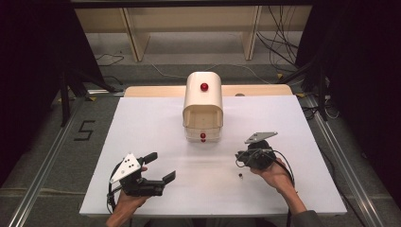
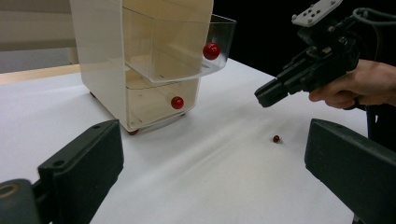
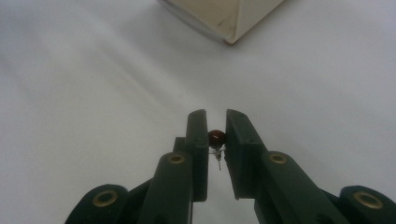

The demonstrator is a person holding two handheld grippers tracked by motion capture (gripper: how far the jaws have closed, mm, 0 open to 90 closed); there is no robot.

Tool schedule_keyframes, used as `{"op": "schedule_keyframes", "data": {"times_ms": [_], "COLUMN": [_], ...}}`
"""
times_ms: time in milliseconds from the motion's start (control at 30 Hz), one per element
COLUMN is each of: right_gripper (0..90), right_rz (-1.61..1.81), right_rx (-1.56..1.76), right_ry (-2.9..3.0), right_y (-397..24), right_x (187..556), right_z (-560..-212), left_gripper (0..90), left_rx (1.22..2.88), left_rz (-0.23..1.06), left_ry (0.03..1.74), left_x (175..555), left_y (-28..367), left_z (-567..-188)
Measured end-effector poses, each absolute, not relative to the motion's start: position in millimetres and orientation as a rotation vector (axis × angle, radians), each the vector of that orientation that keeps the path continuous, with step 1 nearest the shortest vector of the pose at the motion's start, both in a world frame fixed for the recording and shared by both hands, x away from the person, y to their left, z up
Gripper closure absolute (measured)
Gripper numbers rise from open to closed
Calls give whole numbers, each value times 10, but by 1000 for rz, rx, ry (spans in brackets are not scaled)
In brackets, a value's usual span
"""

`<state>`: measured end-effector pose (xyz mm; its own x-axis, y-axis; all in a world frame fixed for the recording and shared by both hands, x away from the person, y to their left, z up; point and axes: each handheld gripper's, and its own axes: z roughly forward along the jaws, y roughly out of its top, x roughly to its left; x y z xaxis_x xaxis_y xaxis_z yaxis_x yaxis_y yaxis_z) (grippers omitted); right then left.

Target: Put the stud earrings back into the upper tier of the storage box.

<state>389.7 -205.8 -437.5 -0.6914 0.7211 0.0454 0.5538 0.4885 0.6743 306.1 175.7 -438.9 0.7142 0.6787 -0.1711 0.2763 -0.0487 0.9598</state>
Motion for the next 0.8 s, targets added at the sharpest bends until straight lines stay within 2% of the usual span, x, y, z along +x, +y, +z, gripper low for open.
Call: {"op": "schedule_keyframes", "data": {"times_ms": [800], "right_gripper": [802], "right_rz": [1212], "right_rx": [1079], "right_ry": [2282], "right_y": [-2129], "right_x": [3836], "right_z": [-4068], "left_gripper": [41], "left_rx": [1634], "left_rz": [397], "left_ry": [802], "left_x": [3107], "left_y": [1764], "left_z": [-4410]}}
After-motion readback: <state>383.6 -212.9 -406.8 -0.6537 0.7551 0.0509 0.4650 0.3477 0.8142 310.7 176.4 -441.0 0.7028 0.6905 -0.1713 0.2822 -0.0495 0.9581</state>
